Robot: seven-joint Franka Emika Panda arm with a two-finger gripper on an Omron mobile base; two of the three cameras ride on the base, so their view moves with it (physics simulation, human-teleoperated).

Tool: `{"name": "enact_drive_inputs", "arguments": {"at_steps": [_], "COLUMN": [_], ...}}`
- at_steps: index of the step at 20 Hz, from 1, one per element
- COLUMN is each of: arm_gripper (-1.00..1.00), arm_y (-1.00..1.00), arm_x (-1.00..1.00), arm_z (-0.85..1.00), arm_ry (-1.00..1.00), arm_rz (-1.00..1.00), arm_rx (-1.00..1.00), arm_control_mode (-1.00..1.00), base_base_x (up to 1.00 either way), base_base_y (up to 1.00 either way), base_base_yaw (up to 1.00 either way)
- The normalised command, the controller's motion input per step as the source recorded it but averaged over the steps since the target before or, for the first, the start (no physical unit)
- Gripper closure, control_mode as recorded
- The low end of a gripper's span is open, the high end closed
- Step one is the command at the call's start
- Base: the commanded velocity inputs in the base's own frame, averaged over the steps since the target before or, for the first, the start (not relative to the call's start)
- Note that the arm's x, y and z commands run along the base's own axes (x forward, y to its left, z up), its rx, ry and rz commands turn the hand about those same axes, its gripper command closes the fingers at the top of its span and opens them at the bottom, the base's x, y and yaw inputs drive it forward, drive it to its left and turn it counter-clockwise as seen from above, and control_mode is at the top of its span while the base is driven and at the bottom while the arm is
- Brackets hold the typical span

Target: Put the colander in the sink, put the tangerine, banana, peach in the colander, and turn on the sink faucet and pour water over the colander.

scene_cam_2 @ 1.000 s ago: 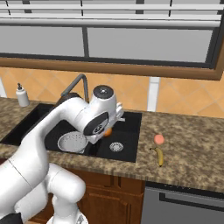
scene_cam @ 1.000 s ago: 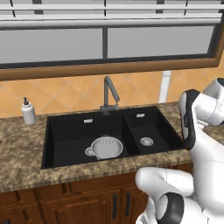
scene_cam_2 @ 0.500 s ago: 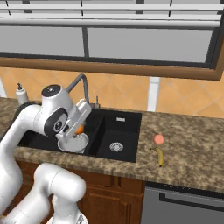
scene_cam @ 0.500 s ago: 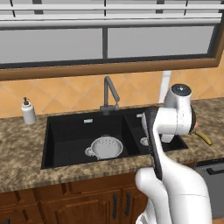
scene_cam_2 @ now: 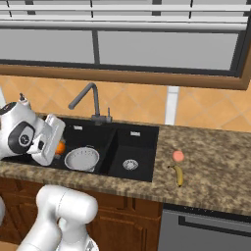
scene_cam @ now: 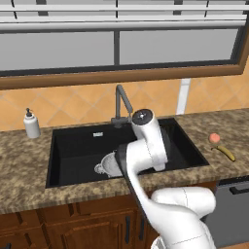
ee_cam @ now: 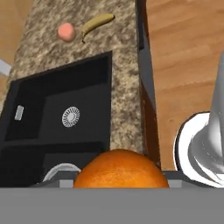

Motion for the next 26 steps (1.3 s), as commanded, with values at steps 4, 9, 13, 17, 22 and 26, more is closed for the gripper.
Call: {"name": "enact_drive_inputs", "arguments": {"at_steps": [4, 9, 13, 17, 22, 26], "arm_gripper": [1.0, 1.0, 1.0, 1.0, 1.0, 1.0], "arm_y": [0.94, 0.21, 0.0, 0.07, 0.01, 0.0], "arm_x": [0.0, 0.39, 0.67, 0.43, 0.25, 0.42], "arm_z": [0.0, -0.19, -0.41, -0.55, -0.58, -0.62], "arm_ry": [0.42, 0.42, 0.28, 0.01, 0.0, 0.0], "arm_rz": [0.33, 0.28, 0.21, 0.1, 0.03, 0.06], "arm_rx": [-0.23, -0.02, 0.0, 0.0, 0.0, 0.0], "arm_control_mode": [-1.0, -1.0, -1.0, -1.0, -1.0, -1.0], "base_base_x": [0.0, 0.0, 0.0, 0.0, 0.0, 0.0], "base_base_y": [0.0, 0.0, 0.0, 0.0, 0.0, 0.0], "base_base_yaw": [0.0, 0.0, 0.0, 0.0, 0.0, 0.0]}}
